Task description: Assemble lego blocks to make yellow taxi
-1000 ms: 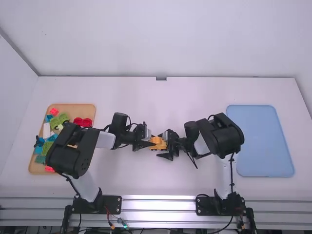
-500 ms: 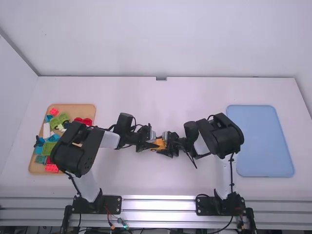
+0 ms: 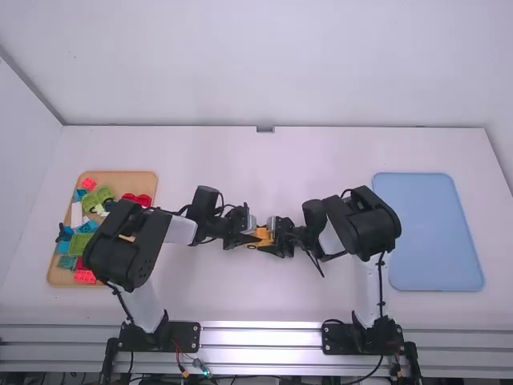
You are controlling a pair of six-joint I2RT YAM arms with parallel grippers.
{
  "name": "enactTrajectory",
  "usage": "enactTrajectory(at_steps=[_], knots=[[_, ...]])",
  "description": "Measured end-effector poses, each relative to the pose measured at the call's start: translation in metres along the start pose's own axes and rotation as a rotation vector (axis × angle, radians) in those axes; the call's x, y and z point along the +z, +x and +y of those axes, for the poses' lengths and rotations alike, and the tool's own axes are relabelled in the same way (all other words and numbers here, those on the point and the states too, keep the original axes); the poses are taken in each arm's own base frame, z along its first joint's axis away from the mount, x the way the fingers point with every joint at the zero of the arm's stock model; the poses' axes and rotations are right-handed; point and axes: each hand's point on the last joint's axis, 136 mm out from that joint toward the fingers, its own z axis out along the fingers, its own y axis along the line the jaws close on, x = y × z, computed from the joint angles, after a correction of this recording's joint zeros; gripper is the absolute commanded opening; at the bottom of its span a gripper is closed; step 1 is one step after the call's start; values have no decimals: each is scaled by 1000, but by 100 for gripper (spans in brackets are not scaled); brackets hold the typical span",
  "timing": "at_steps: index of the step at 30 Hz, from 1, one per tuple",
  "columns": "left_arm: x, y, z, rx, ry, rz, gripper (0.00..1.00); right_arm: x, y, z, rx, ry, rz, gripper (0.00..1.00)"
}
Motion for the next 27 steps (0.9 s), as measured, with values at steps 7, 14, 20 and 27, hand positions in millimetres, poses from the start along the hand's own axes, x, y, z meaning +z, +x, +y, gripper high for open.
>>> enactTrajectory(at_steps=[7, 14, 20, 27], knots=[[0, 0, -1, 20, 8, 5, 2, 0, 0, 0, 0, -1, -1, 51], [1, 0, -1, 28, 9, 4, 2, 0, -1, 1, -5, -7, -4, 51], [1, 1, -2, 27, 13, 3, 2, 0, 0, 3, -10, -13, -5, 51], [5, 0, -4, 38, 26, -6, 2, -1, 0, 5, -9, -27, -10, 52]])
